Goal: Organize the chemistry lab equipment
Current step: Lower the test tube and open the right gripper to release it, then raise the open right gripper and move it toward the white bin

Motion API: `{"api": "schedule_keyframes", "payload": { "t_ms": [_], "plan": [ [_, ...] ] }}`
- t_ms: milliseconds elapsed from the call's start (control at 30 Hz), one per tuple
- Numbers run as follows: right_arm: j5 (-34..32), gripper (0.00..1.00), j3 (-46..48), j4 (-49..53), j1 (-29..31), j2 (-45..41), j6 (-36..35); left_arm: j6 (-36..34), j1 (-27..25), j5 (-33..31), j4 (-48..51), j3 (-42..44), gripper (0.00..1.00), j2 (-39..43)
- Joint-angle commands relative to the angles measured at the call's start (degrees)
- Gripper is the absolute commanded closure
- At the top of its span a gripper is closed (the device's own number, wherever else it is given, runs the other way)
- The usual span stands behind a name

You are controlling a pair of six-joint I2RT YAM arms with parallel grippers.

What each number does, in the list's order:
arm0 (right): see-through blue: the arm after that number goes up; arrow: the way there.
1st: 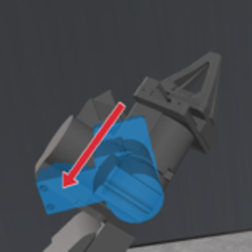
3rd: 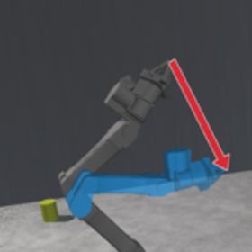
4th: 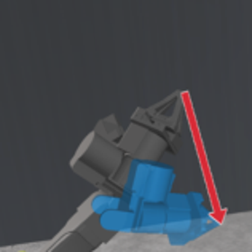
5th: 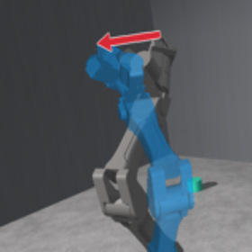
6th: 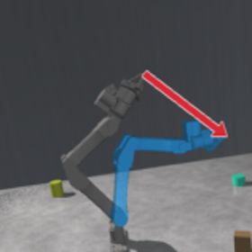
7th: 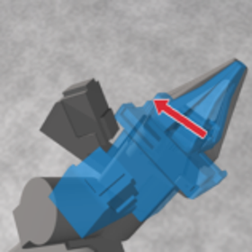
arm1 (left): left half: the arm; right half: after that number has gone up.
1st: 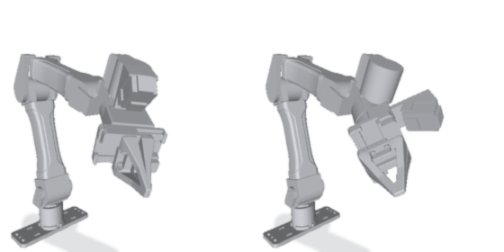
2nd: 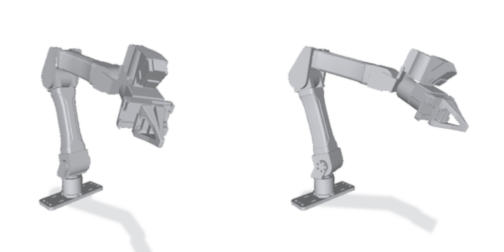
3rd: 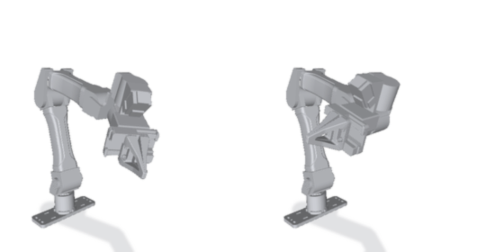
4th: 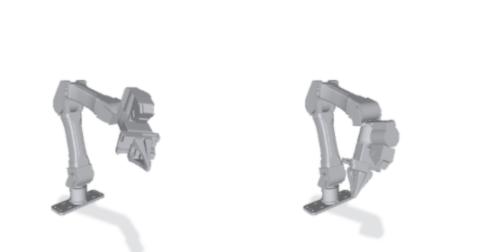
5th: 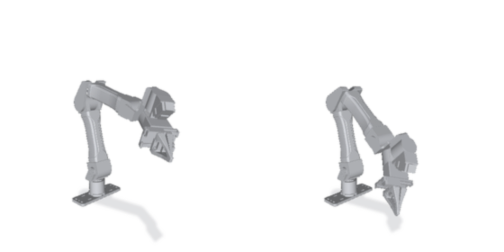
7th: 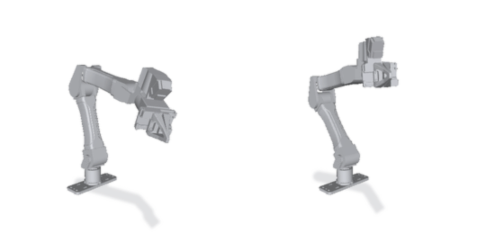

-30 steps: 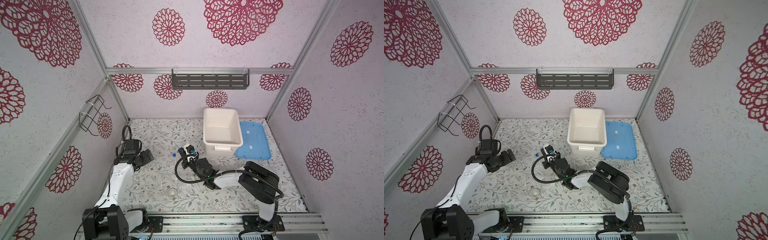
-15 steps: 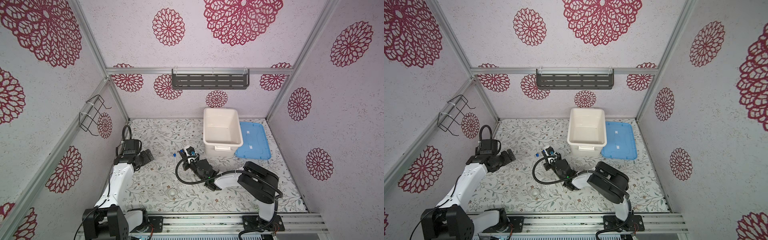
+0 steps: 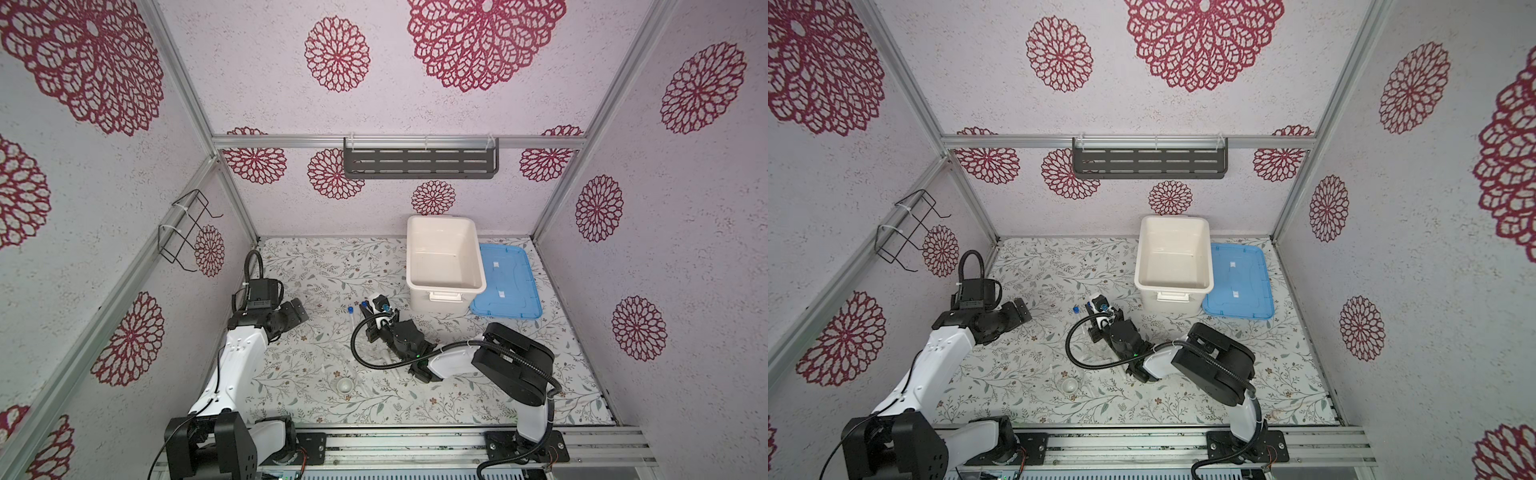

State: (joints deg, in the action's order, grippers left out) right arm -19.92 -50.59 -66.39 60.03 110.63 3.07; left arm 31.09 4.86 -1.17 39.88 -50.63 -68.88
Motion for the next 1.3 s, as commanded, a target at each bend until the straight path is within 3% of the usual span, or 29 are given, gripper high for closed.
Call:
{"api": "schedule_keyframes", "payload": {
  "t_ms": [0,200,500,667,833,900,1133,1267],
  "plan": [
    [-1.29,0.75,0.04,-2.24,-0.22,-0.53,0.64,0.06,-0.29,0.38,-0.72,-0.10,0.03,-0.21],
    [-1.07,0.69,-0.19,-1.64,-0.27,-2.63,1.16,0.23,-0.29,0.35,-0.72,-0.16,0.03,0.06],
    [-2.04,0.62,-1.49,8.44,-0.08,-15.94,1.53,0.15,-0.34,-0.04,-0.91,-0.34,0.03,0.03],
    [1.12,0.60,-8.56,29.37,-2.11,-19.50,10.05,0.05,-0.34,-0.31,-0.74,-0.34,0.03,0.33],
    [17.11,0.58,-23.53,60.56,-9.09,-14.69,25.12,-0.02,-0.31,-0.28,-0.69,-0.34,0.03,0.65],
    [22.77,0.57,-29.12,70.04,-11.31,-11.92,25.11,0.01,-0.32,-0.25,-0.76,-0.34,0.03,0.82],
    [30.49,0.50,-43.78,87.20,-12.26,-3.25,18.50,-0.32,-0.29,-0.14,-0.77,-0.31,0.03,0.98],
    [32.80,0.52,-48.38,90.22,-12.13,1.24,19.28,-0.24,-0.32,-0.22,-0.68,-0.19,0.03,1.42]
  ]
}}
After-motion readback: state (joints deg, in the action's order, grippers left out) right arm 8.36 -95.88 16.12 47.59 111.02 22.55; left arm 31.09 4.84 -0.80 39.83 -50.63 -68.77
